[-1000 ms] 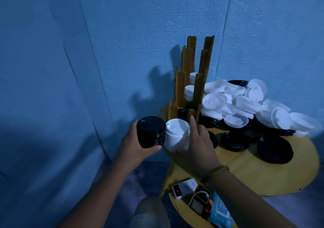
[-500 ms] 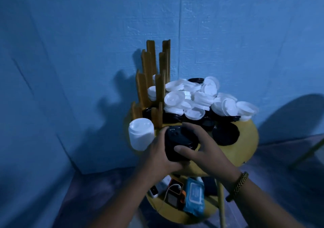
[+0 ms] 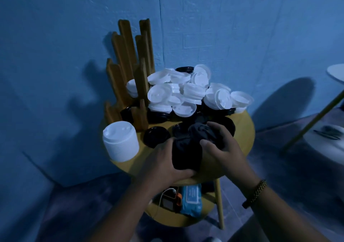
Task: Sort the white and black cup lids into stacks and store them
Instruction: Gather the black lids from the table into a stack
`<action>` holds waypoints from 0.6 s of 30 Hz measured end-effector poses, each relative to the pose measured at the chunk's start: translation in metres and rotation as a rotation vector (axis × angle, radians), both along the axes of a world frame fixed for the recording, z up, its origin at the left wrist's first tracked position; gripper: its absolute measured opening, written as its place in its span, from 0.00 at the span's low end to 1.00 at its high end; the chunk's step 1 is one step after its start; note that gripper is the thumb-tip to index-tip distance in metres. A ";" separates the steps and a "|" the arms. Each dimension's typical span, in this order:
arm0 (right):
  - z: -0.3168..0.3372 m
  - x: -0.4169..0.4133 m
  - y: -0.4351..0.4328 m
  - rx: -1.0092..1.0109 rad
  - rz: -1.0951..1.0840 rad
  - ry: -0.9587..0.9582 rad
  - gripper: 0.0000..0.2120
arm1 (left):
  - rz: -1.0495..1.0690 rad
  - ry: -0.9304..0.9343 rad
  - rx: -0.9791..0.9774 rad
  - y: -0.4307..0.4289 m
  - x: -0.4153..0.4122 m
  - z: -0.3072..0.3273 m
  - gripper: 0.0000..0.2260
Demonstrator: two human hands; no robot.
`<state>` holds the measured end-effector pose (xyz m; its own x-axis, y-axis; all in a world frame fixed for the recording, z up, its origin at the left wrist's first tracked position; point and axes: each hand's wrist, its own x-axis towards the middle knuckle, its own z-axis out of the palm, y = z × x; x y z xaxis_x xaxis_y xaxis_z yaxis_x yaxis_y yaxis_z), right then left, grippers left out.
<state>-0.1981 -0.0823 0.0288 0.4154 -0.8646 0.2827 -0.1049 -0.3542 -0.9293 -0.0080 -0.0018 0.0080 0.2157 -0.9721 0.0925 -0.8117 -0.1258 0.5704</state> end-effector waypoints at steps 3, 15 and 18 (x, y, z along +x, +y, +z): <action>-0.010 -0.011 -0.004 -0.068 -0.056 0.079 0.27 | 0.020 -0.056 -0.002 0.006 0.013 0.000 0.48; -0.024 -0.019 -0.002 -0.461 -0.083 0.619 0.41 | 0.089 -0.013 0.000 0.027 0.023 0.003 0.51; -0.004 0.006 0.006 -0.524 -0.033 0.528 0.38 | 0.071 -0.008 0.005 0.028 0.021 0.006 0.51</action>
